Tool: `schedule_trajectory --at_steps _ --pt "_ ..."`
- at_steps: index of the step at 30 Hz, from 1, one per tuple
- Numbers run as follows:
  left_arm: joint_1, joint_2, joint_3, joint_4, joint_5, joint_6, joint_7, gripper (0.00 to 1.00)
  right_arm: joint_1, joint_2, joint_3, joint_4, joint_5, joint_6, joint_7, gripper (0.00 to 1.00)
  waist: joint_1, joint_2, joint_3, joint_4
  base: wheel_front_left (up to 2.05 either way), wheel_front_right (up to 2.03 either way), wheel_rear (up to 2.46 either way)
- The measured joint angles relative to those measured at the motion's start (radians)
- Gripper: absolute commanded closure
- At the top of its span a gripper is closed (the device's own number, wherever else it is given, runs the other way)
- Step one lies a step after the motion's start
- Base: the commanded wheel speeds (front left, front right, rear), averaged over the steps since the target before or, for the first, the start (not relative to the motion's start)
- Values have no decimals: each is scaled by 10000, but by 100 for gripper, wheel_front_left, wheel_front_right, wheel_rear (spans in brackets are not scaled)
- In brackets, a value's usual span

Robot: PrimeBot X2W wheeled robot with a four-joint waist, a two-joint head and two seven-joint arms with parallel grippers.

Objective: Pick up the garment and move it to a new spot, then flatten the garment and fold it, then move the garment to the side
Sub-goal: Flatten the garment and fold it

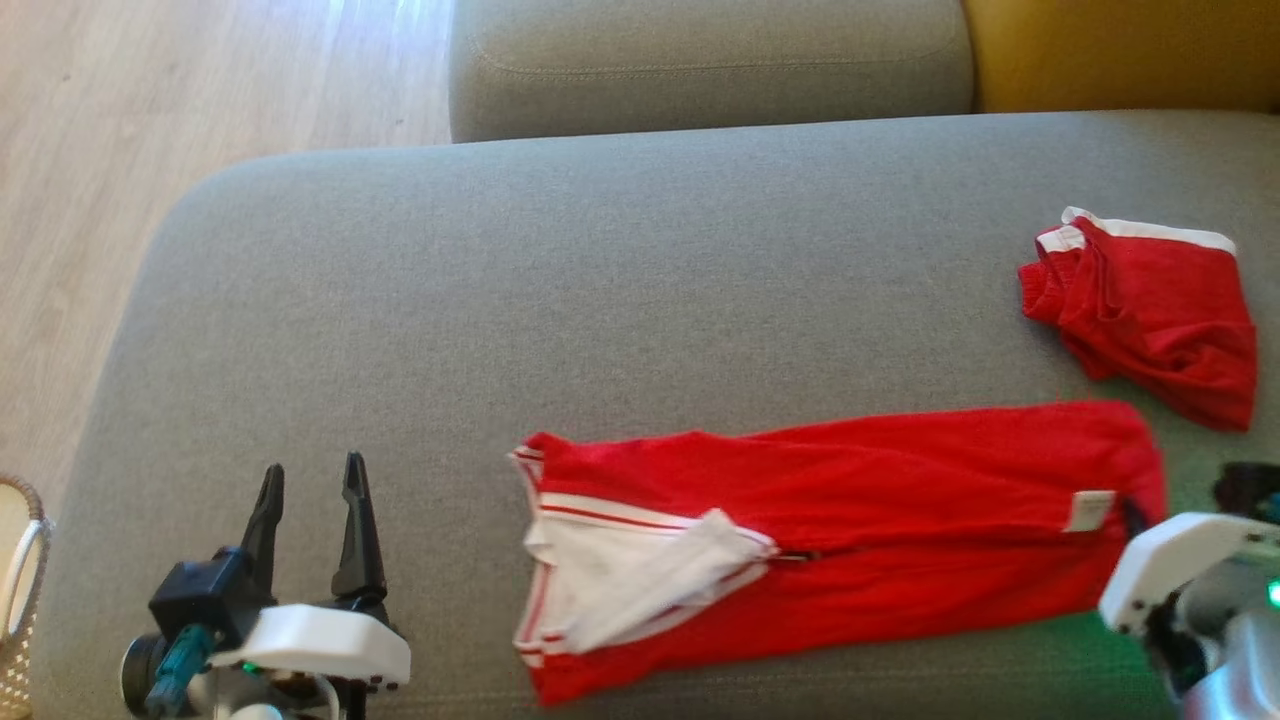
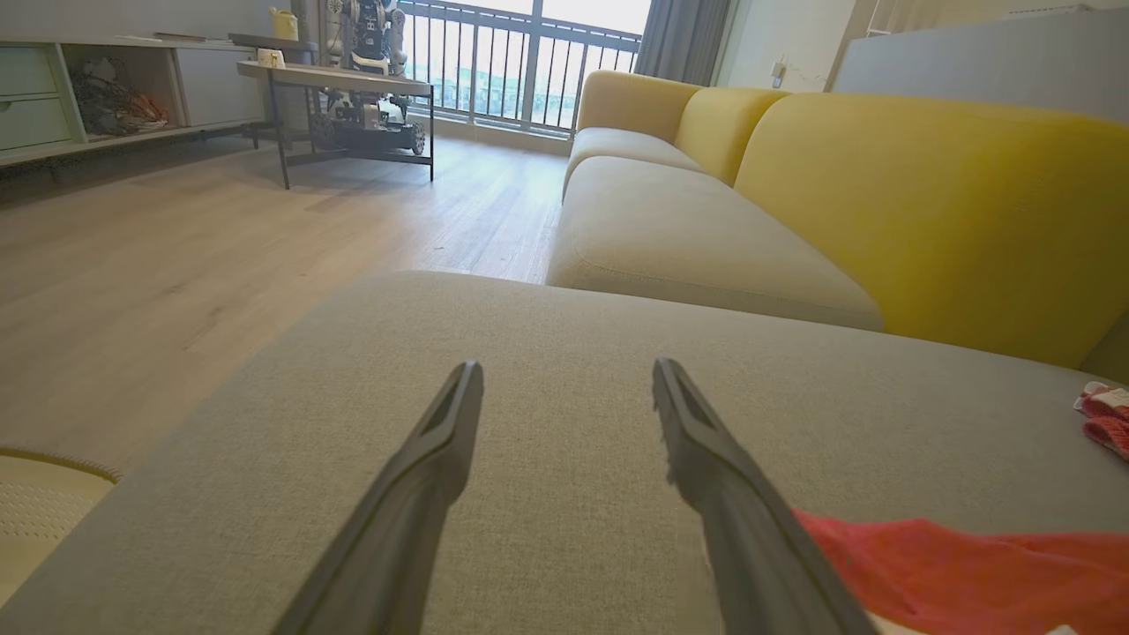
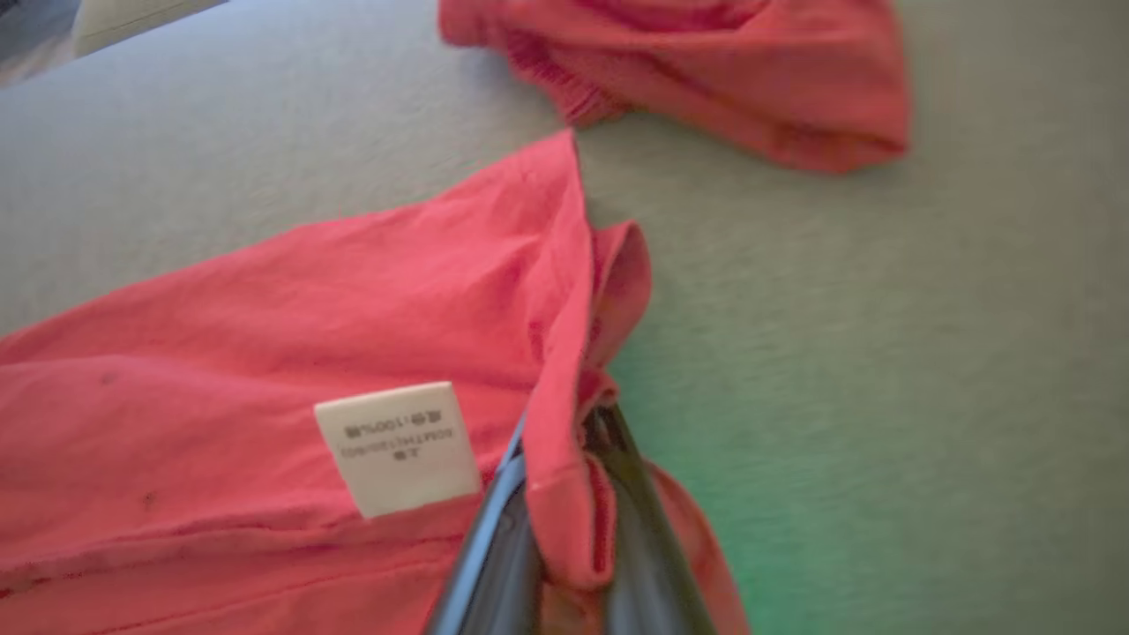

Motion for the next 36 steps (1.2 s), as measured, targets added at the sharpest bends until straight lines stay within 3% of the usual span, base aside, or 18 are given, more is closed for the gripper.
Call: schedule_trajectory --at_steps 6,12,21,27,32,36 --pt "6 -13 59 10 0 -4 0 0 -323 209 -217 -232 -474 -2 430 100 0 0 -122 -59 0 0 0" --pt "88 -52 194 56 -2 -81 0 0 -332 564 882 -727 546 -2 1231 100 -1 0 -377 -208 0 0 0" --pt "323 -159 347 65 -15 -174 0 0 344 616 3313 -3087 3593 -2 3122 100 -1 0 -854 -390 0 0 0" --pt "404 -242 408 69 -19 -219 0 0 1090 621 4316 -4228 5833 -2 4010 100 -1 0 -1044 -272 0 0 0" --pt "485 -278 485 81 -19 -267 0 0 1220 621 5143 -4192 7787 -4 4073 100 -1 0 -1172 -28 0 0 0" --pt "542 -291 541 130 -19 -276 0 0 1180 617 5998 -3494 9444 -4 3526 100 -1 0 -1255 265 0 0 0"
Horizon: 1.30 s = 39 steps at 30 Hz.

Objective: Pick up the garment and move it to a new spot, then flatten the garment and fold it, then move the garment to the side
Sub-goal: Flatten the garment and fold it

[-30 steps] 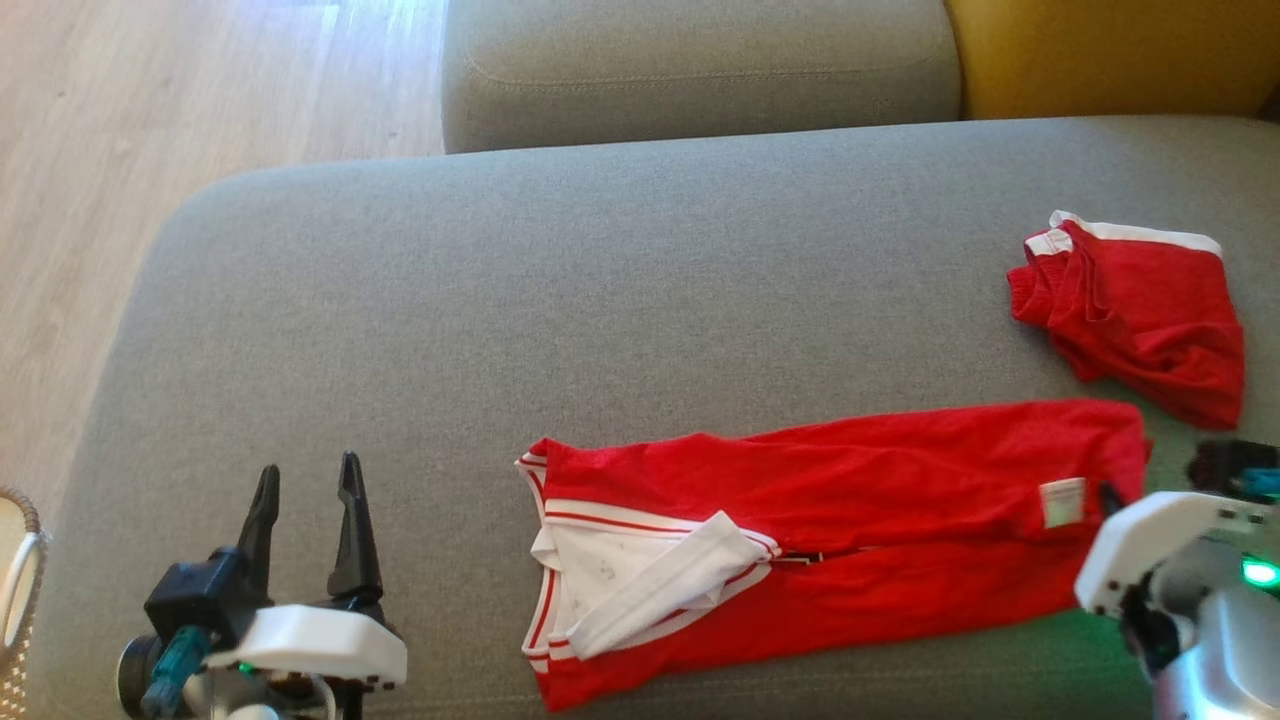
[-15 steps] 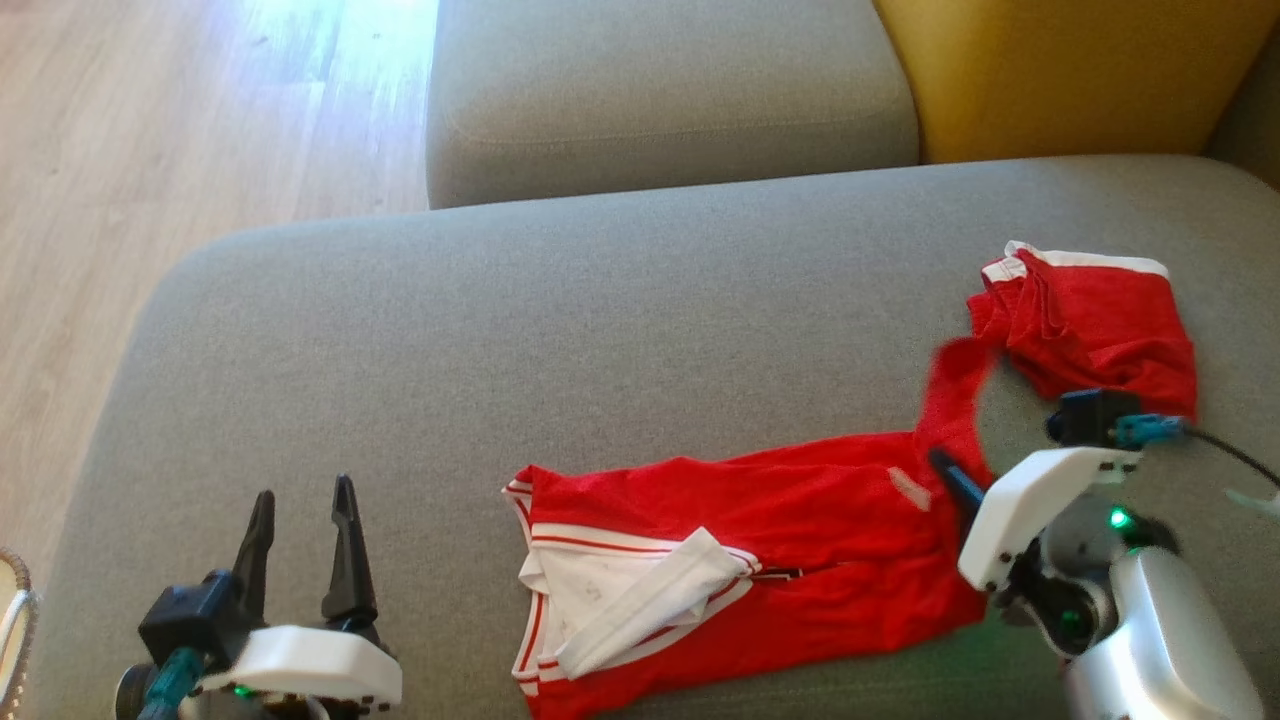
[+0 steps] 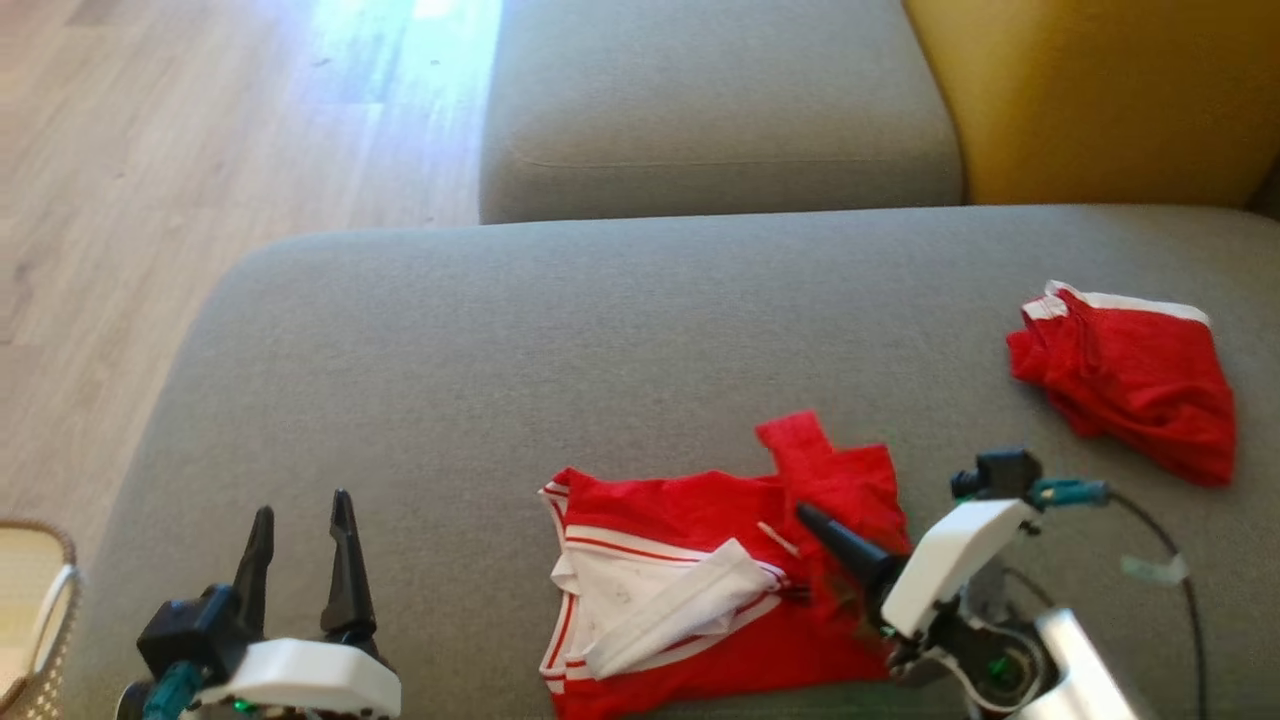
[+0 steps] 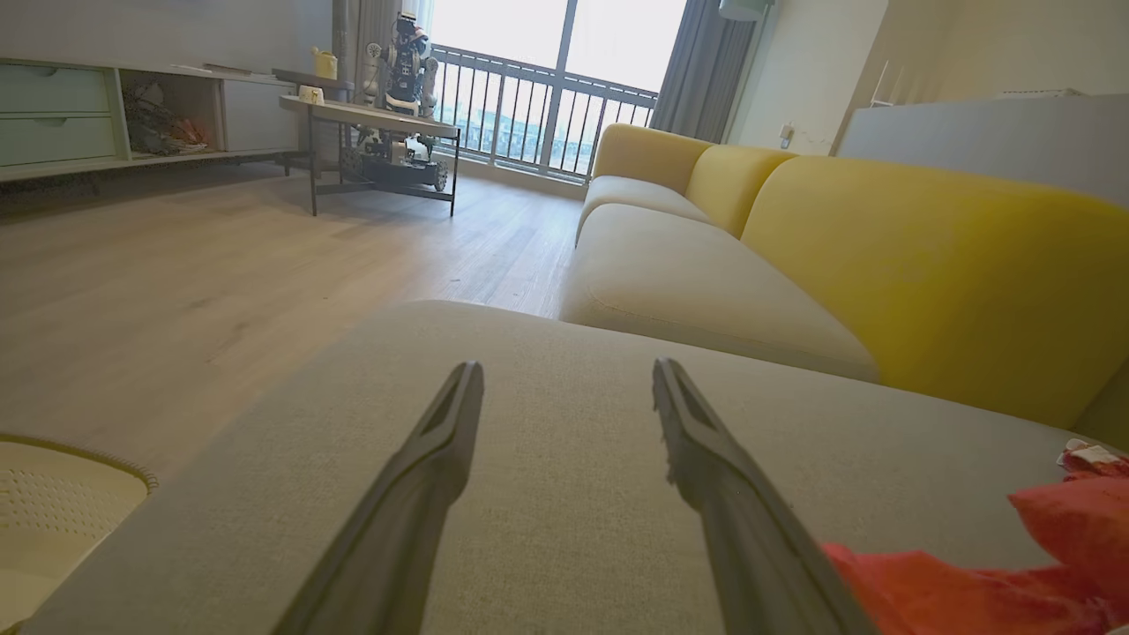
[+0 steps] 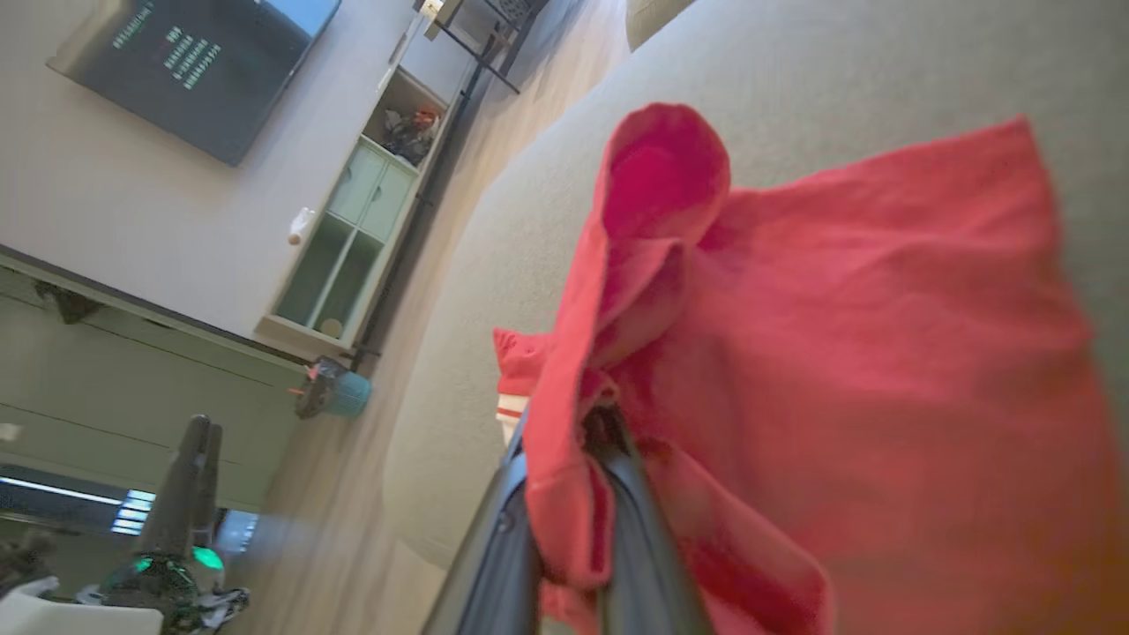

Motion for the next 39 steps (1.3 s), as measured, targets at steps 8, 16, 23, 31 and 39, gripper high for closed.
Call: schedule_trajectory --at_steps 8,16,23,31,39 --pt "56 -19 -8 75 2 -59 0 0 -1025 -8 2345 1824 2706 0 -1521 100 0 0 -8 655 0 0 0" --pt "63 -23 -100 265 19 -69 0 0 -2489 -27 5672 3400 5480 0 -3018 100 0 0 149 1508 0 0 0" --pt "63 -19 -125 360 38 -75 0 0 -3250 -29 8069 4477 7507 0 -3946 0 0 0 254 2102 0 0 0" --pt "63 -15 -105 368 36 -71 0 0 -4192 -29 10320 4679 9660 0 -4847 0 0 0 299 2149 0 0 0" --pt "62 -17 -109 374 33 -61 0 0 -5381 -15 11074 4759 10542 0 -5800 0 0 0 276 1782 0 0 0"
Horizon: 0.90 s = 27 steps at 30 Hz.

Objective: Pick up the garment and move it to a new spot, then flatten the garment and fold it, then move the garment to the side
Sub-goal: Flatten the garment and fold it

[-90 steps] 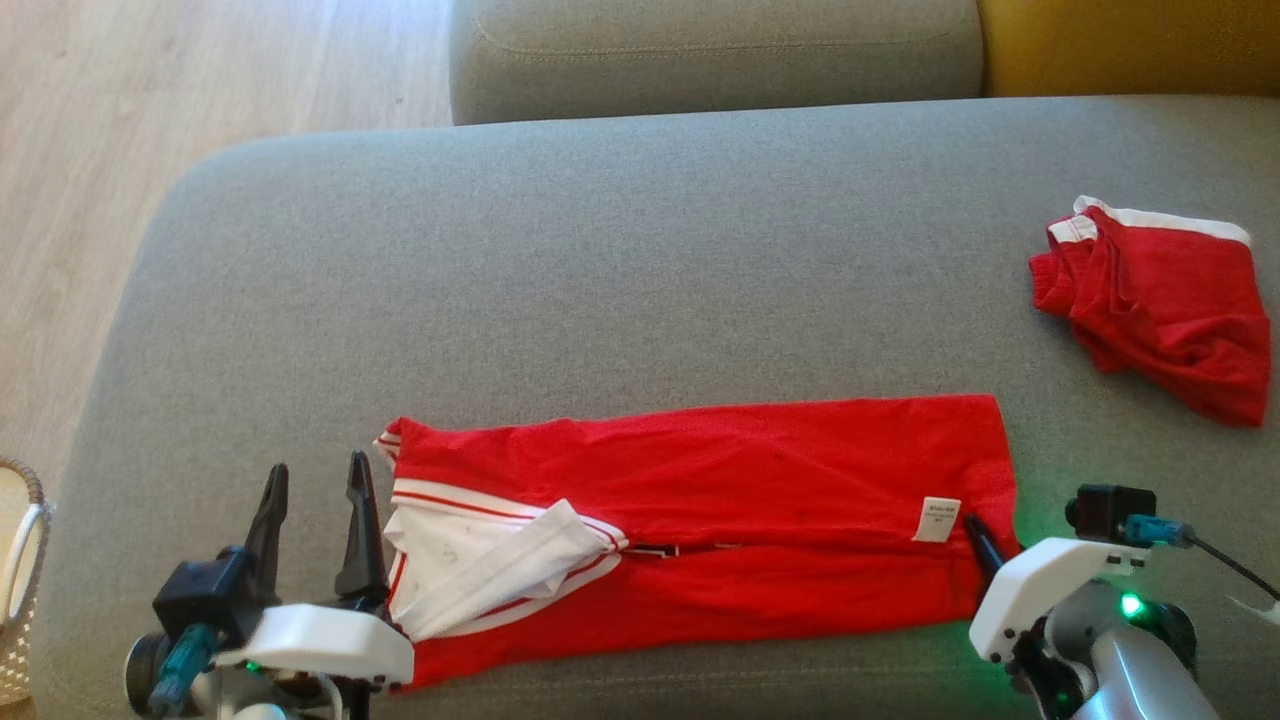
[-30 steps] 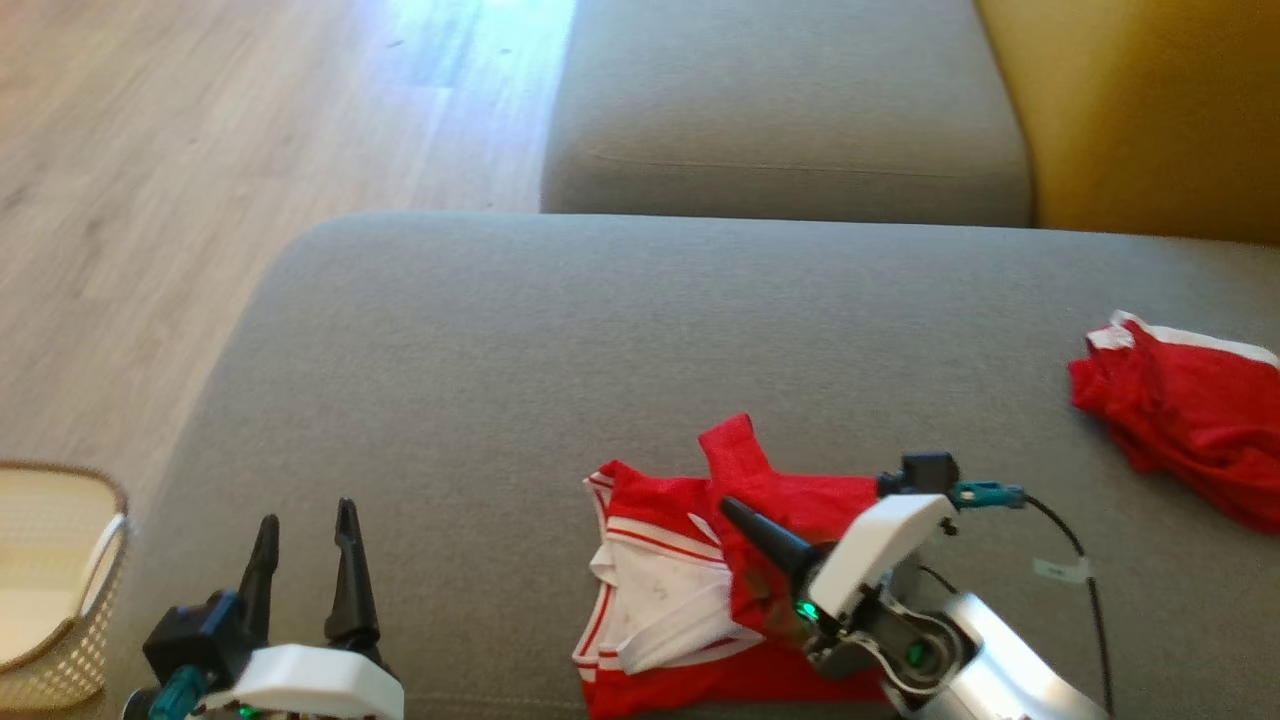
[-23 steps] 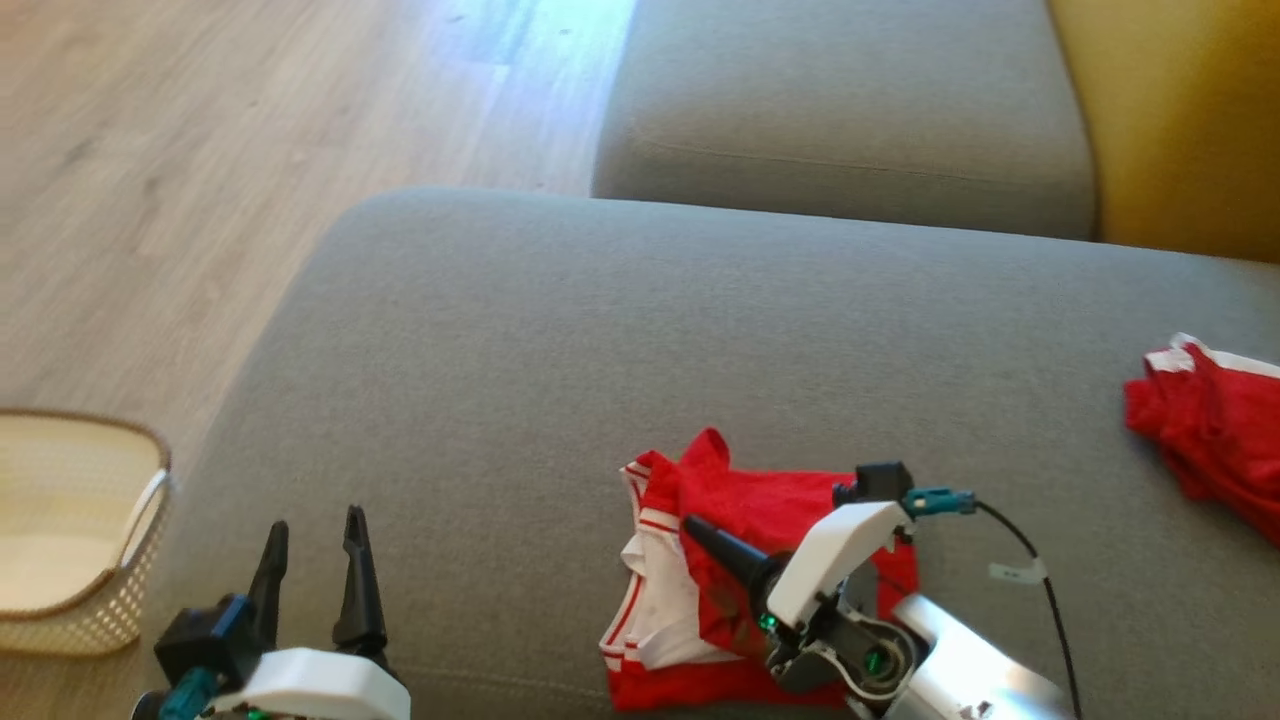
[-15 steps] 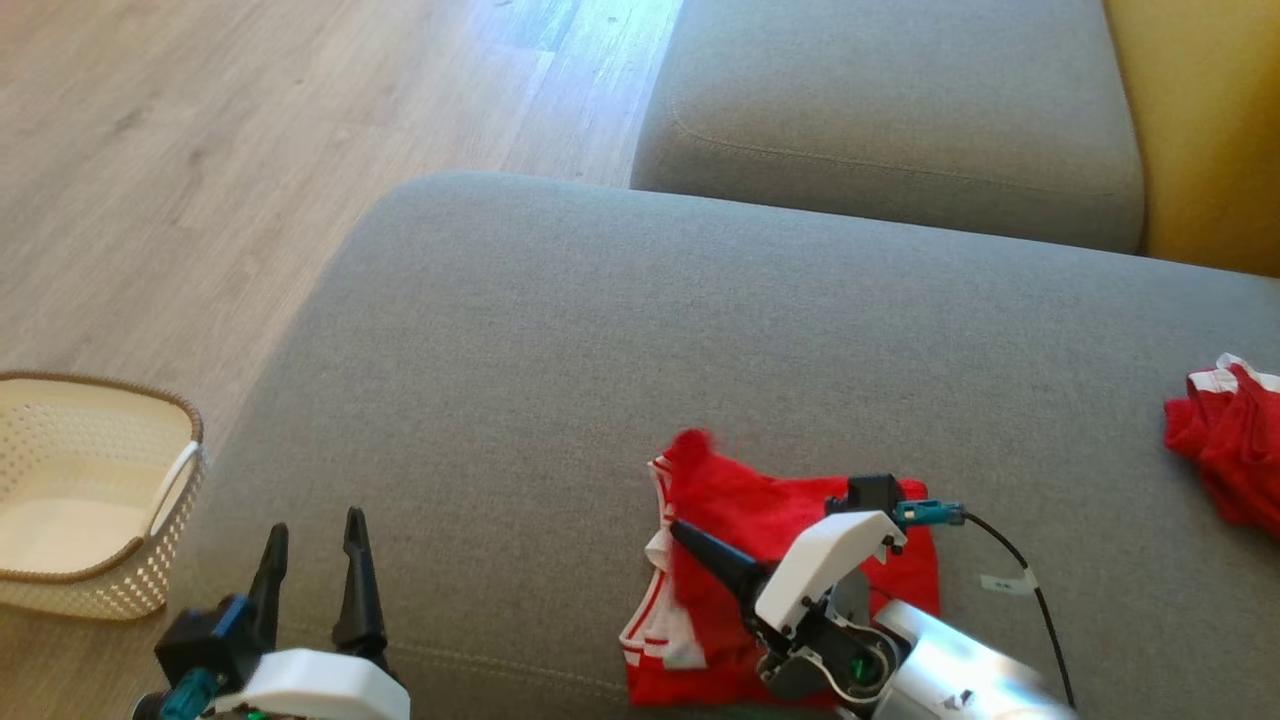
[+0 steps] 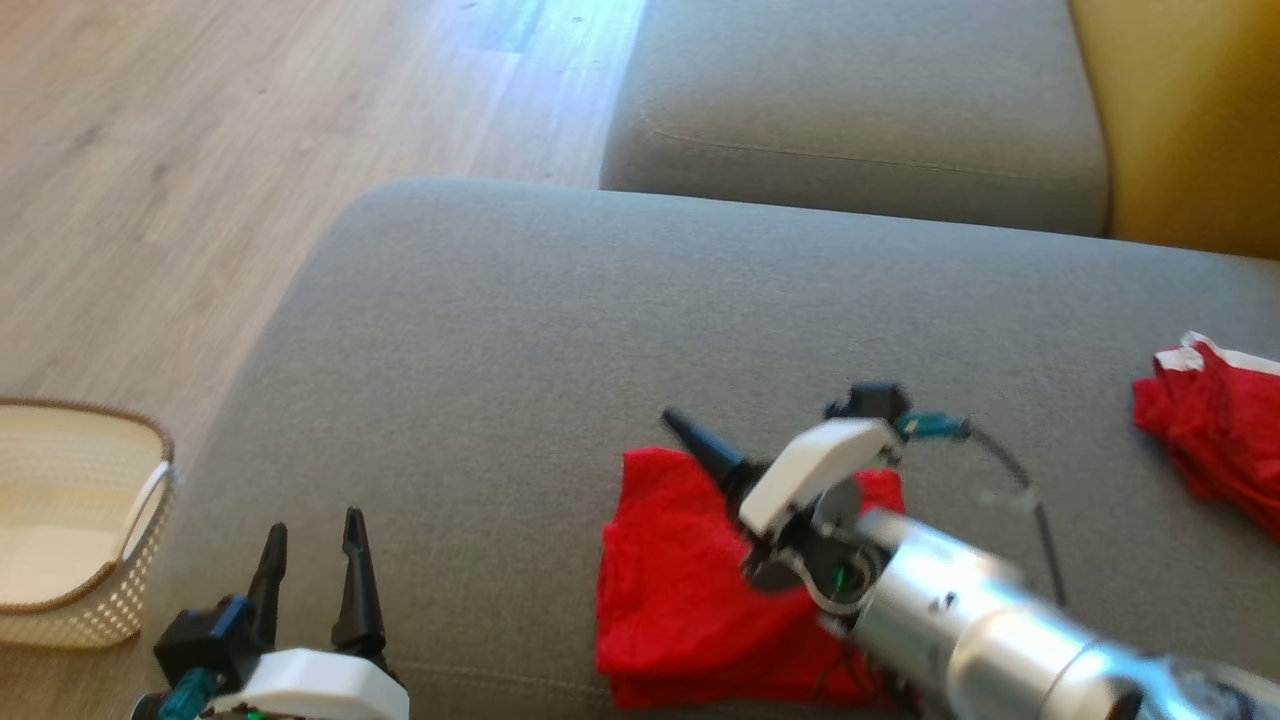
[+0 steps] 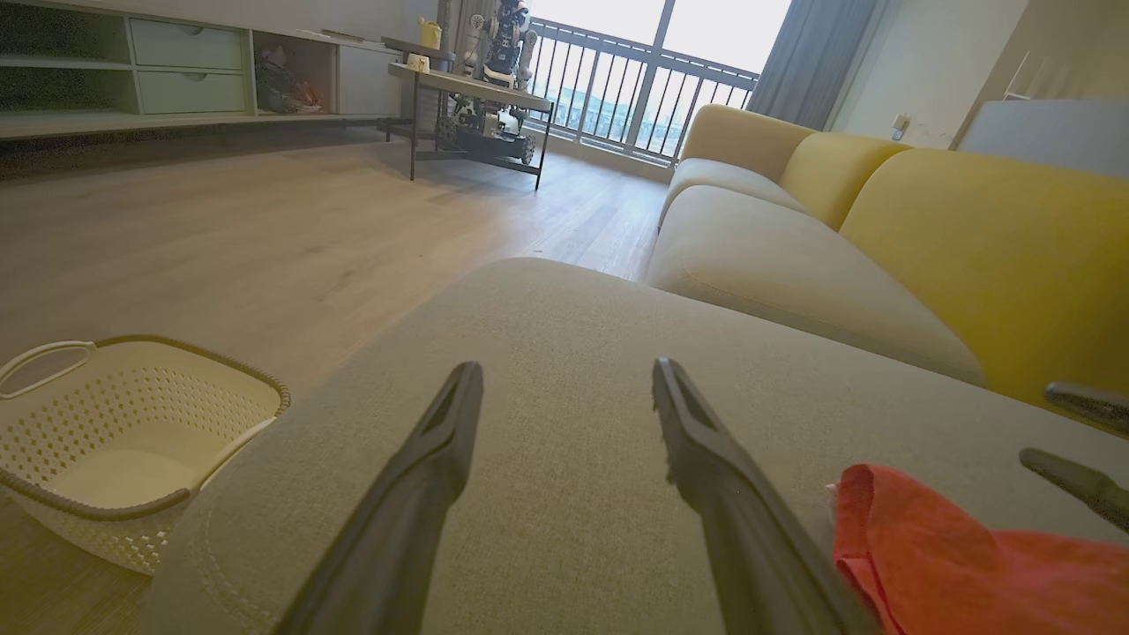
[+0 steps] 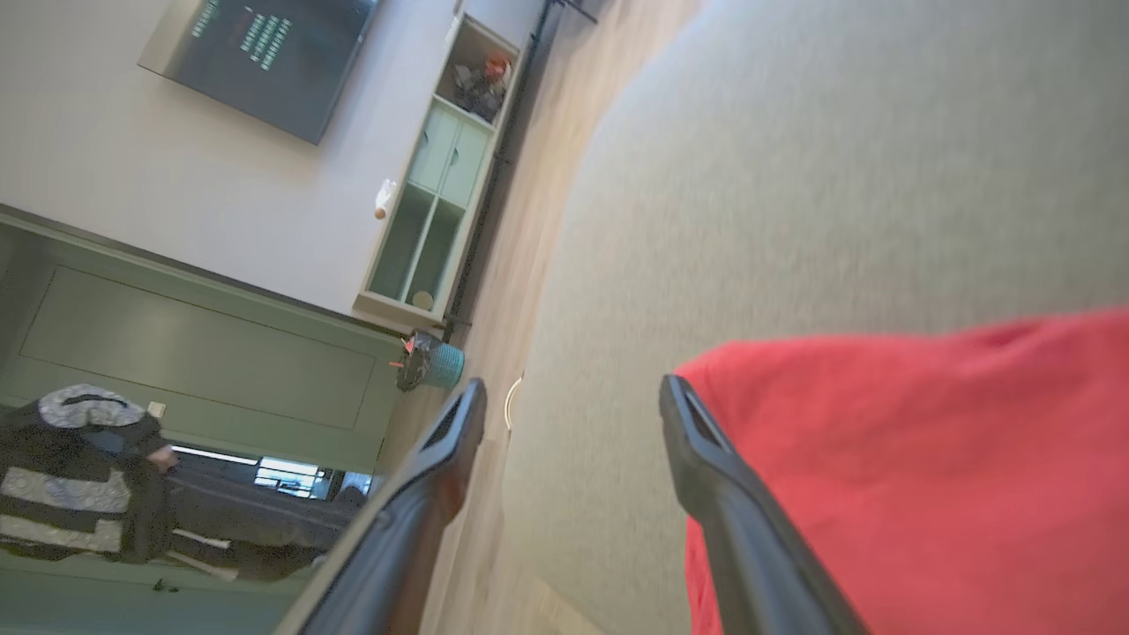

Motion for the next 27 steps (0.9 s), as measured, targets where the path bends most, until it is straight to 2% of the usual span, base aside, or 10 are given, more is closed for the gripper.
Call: schedule_trajectory --at_steps 6,10,12,16,20,23,26,27 --pt "-4 -2 15 -90 0 6 0 0 -935 -4 48 1273 -1187 0 -554 0 0 0 -27 -412 0 0 0" --pt "-12 -10 153 -336 -2 79 0 0 -1497 -468 -2 1939 -3946 0 -786 0 0 0 -14 -781 0 0 0" --pt "-31 -12 215 -420 -2 102 0 0 -1835 -989 -550 1944 -5083 0 -788 0 0 0 10 -937 0 0 0" --pt "-77 -19 314 -556 -4 173 0 0 -1997 -2194 -2328 1214 -7637 0 -798 0 0 0 76 -1256 0 0 0" --pt "-132 -33 378 -658 -4 178 0 0 -779 -3168 -5198 -328 -10343 0 -817 0 1 0 137 -1550 0 0 0" --pt "-130 -40 393 -662 -4 188 0 0 1048 -3325 -7480 -1768 -12592 0 -830 0 1 0 172 -1744 0 0 0" --pt "-131 -61 393 -663 -4 190 0 0 3024 -2947 -9551 -3302 -14621 0 -828 0 0 0 207 -1889 0 0 0" --pt "-131 -61 393 -663 -4 190 0 0 3024 -2947 -9551 -3302 -14621 0 -828 0 0 0 207 -1889 0 0 0"
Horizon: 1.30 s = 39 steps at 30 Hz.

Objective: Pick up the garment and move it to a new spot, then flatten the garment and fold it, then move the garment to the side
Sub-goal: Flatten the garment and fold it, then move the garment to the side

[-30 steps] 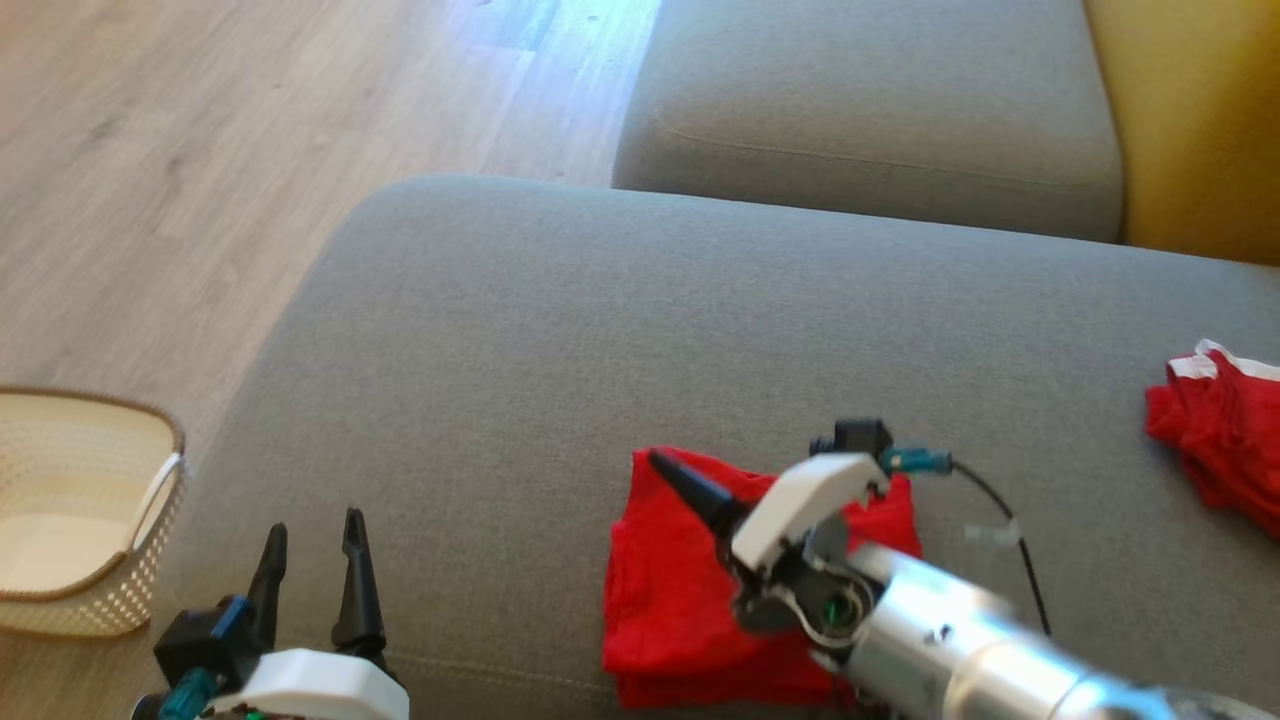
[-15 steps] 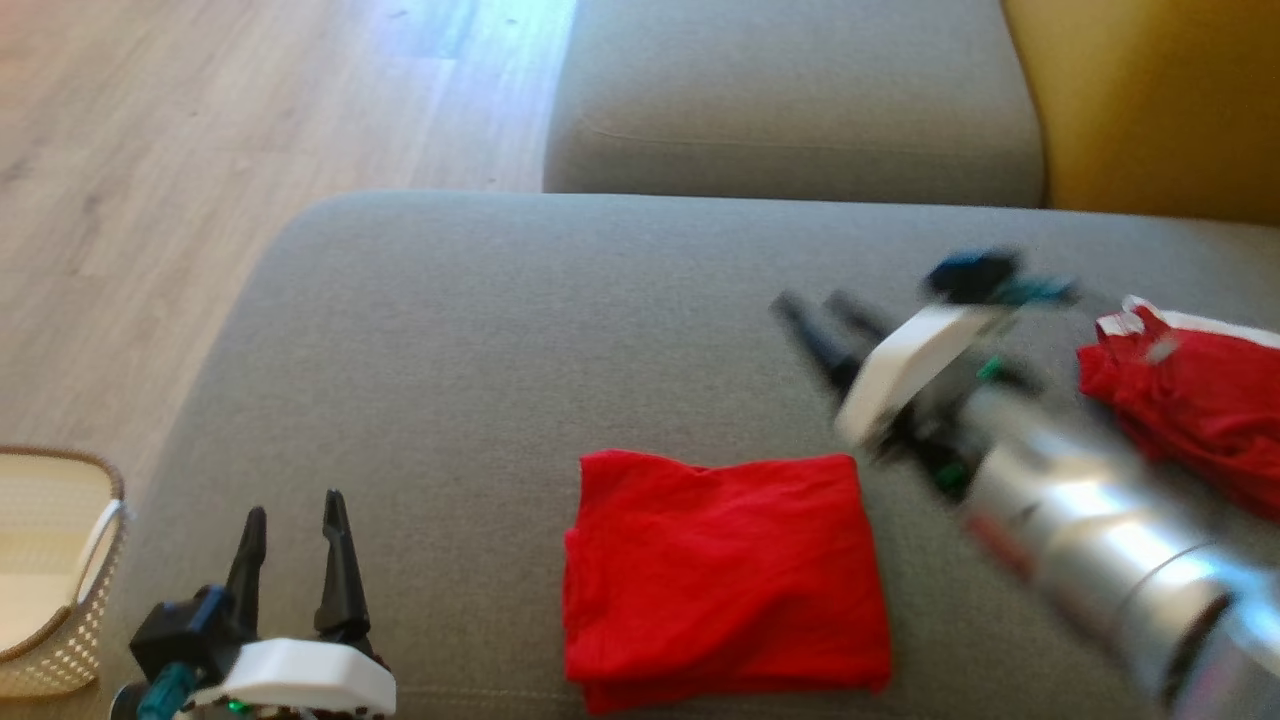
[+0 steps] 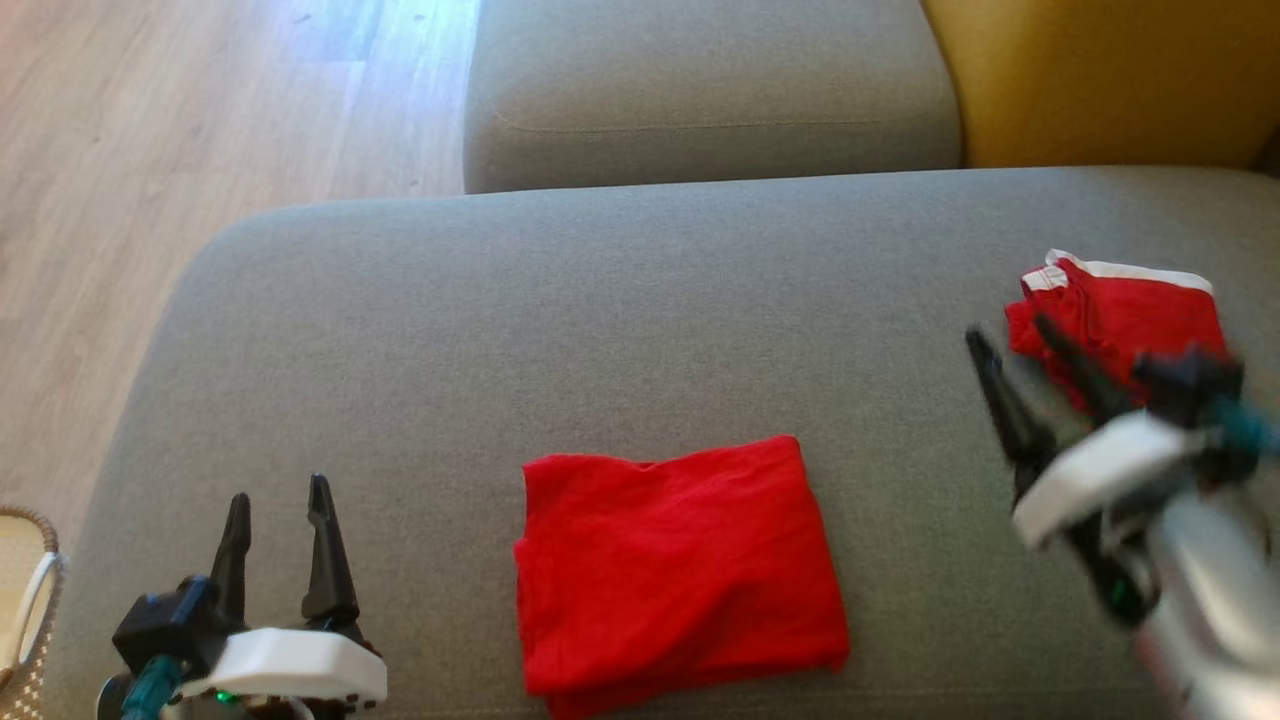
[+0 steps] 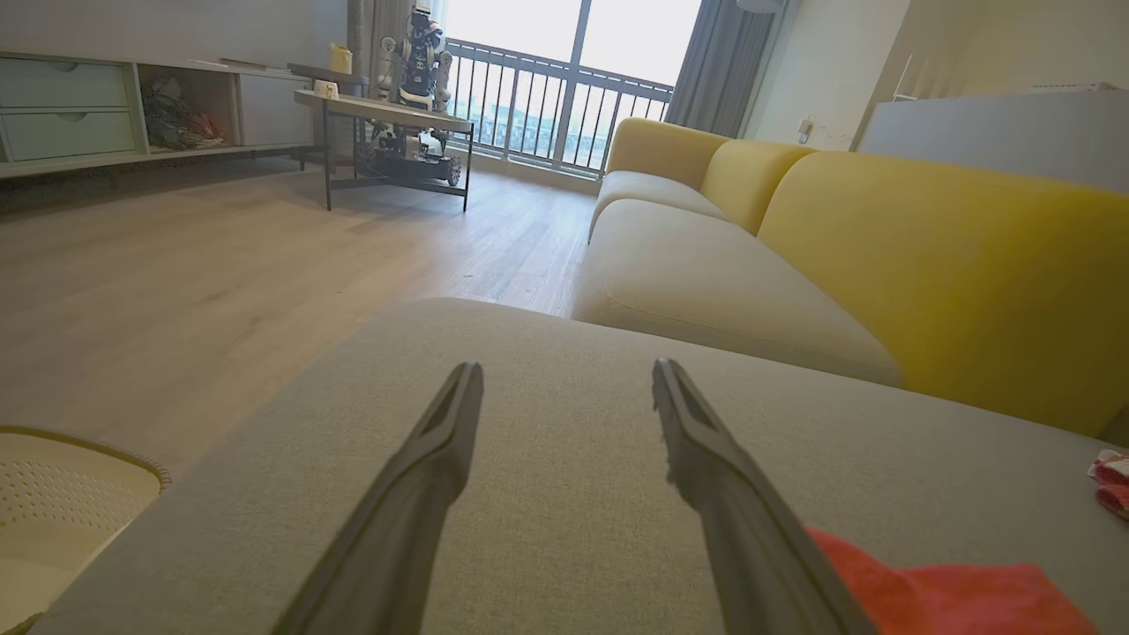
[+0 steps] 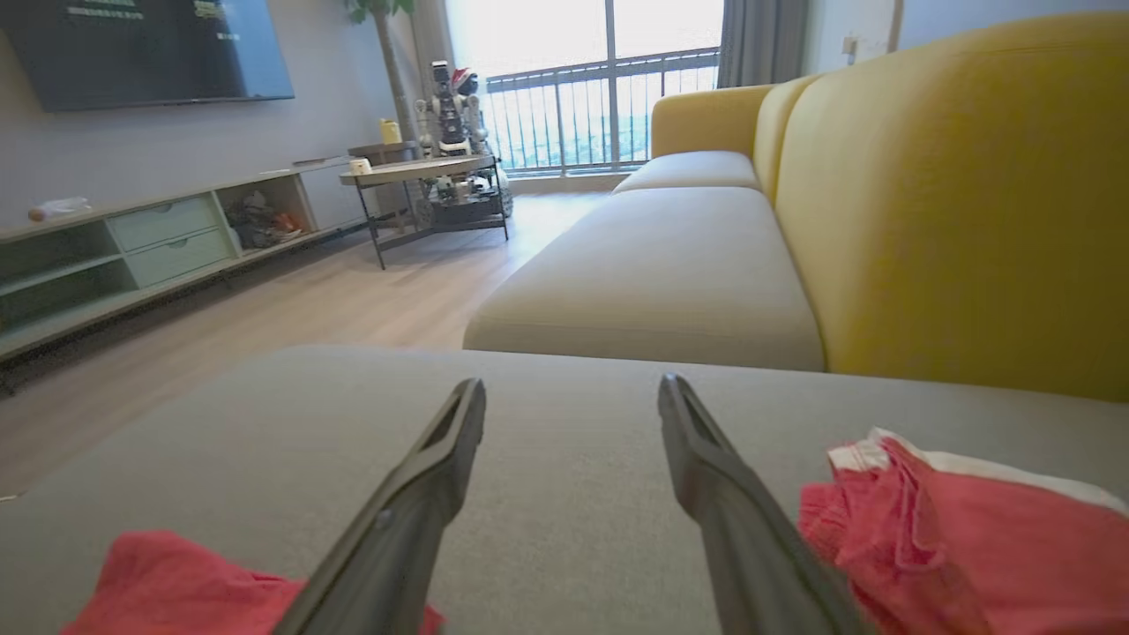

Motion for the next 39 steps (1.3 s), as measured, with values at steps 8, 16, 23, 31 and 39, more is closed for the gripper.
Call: schedule_trajectory --at_steps 8,16,23,31,39 --pt "37 -13 111 -244 38 -2 0 0 3230 2207 -2773 -3149 -3156 0 -10 0 0 0 16 -144 0 0 0" --pt "469 -19 -205 -165 545 -107 0 0 4161 2830 -3231 -4033 -3942 0 48 0 0 0 38 -132 0 0 0" --pt "457 -17 -245 -301 604 -90 0 0 4161 2911 -3407 -4370 -4025 0 138 0 0 0 50 -87 0 0 0" --pt "452 -17 -251 -328 633 -46 0 0 4163 2980 -3561 -4447 -4027 0 211 0 0 0 83 -56 0 0 0" --pt "445 -17 -412 -291 667 -58 0 0 4184 2987 -3526 -4408 -3935 0 376 0 0 0 145 -25 0 0 0"
